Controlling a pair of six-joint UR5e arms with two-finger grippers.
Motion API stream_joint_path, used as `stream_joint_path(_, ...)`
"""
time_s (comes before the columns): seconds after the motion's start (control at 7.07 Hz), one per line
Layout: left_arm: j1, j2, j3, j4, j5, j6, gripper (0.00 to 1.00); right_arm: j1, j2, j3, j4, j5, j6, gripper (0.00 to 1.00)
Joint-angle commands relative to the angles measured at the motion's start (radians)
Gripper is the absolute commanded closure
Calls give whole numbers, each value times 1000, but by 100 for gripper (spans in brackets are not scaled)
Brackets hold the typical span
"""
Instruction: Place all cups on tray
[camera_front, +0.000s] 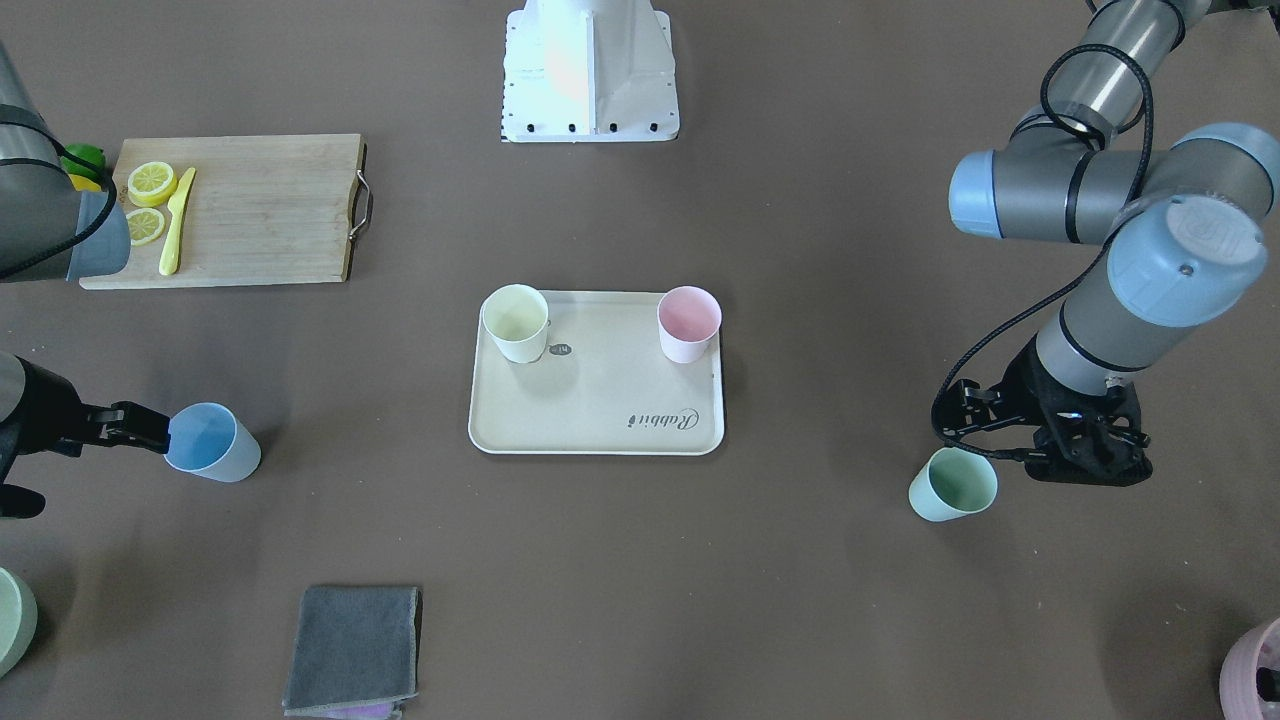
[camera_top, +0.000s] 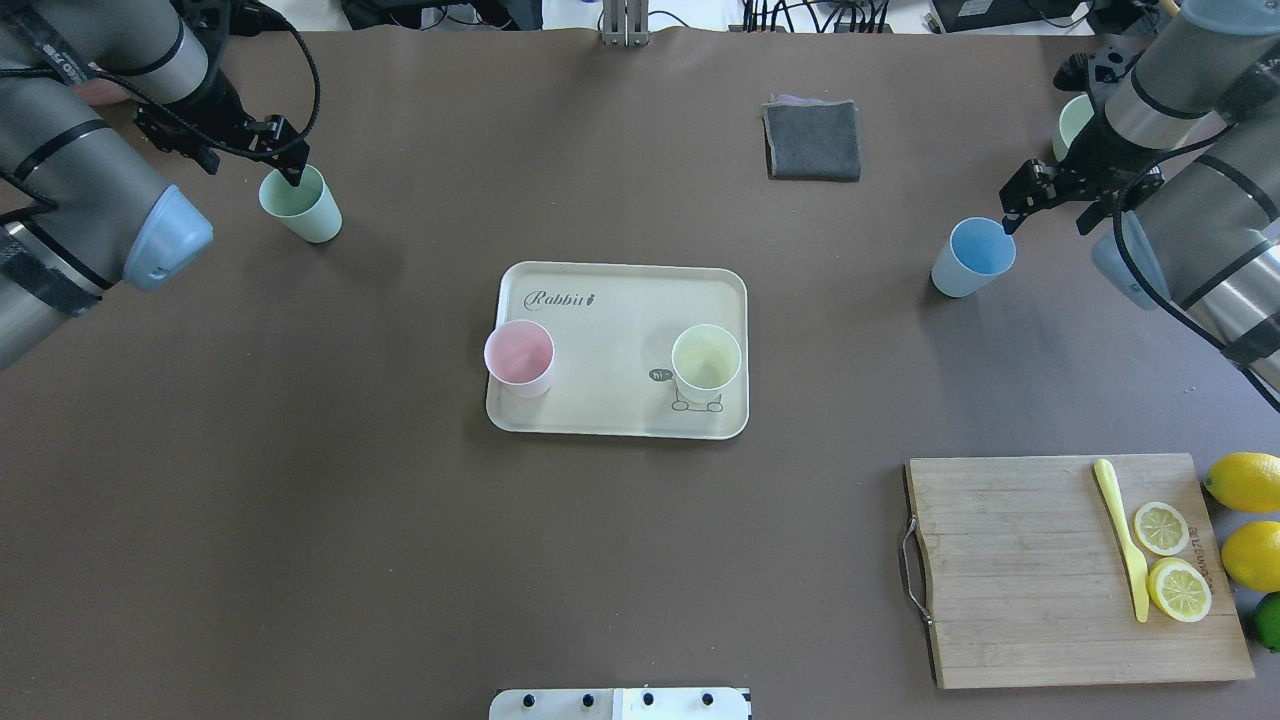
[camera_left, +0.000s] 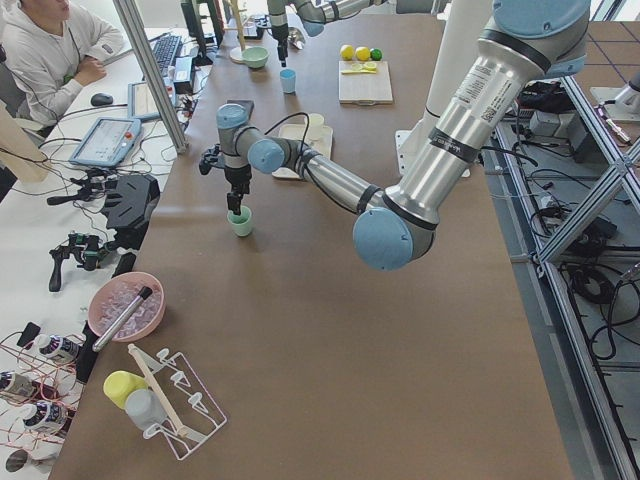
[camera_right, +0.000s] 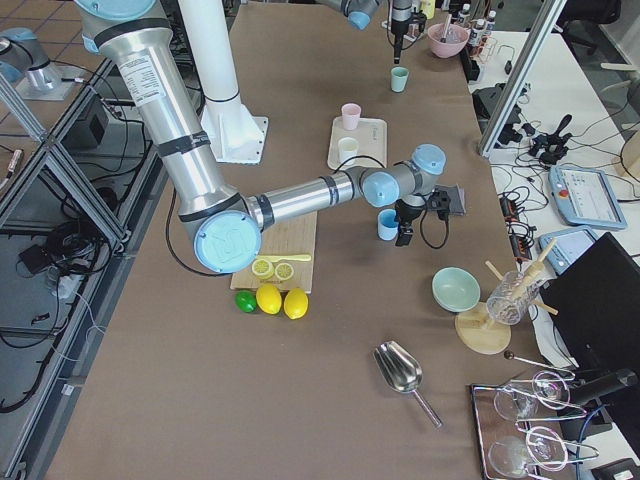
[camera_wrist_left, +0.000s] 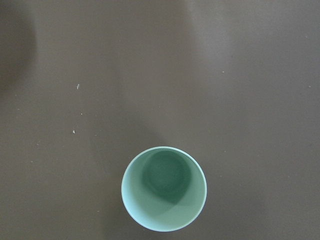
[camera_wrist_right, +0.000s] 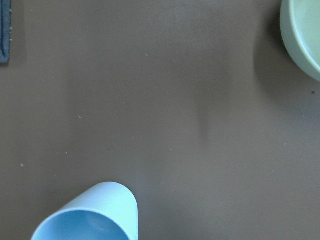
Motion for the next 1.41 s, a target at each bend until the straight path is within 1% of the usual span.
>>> stream_joint_path(0.0, -13, -16, 45, -8, 1, 6, 3, -38, 1, 2, 0, 15, 30, 14)
stream_joint_path(0.14, -15, -25, 88, -37, 4, 11, 3, -56, 2, -7, 11, 12, 50, 50)
stream_joint_path(0.28, -15, -25, 156, -109, 7, 14, 3, -62, -8, -10, 48, 10, 52, 100)
stream_joint_path(0.42, -15, -25, 198, -149, 7, 14, 7, -65, 1, -9, 49, 13, 58, 100)
stream_joint_path(0.57, -7, -17, 202, -149, 7, 12, 21, -70, 21, -3, 49, 17, 105, 100)
stream_joint_path(0.71, 11, -14, 200, -151, 1, 3, 44, -73, 45, -3, 48, 18, 116, 100)
stream_joint_path(0.85, 23, -13, 197, -149, -2, -2, 65, -72, 79, -1, 39, 50, 134, 100)
stream_joint_path(0.99, 37, -5, 200, -151, -2, 3, 89, -75, 134, -1, 36, 59, 220, 100)
stream_joint_path(1.13, 39, -8, 197, -148, -5, 6, 100, -78, 180, 0, 37, 63, 287, 100)
stream_joint_path(1.27, 34, -23, 194, -139, -55, 1, 100, -103, 234, -6, 40, 60, 370, 100)
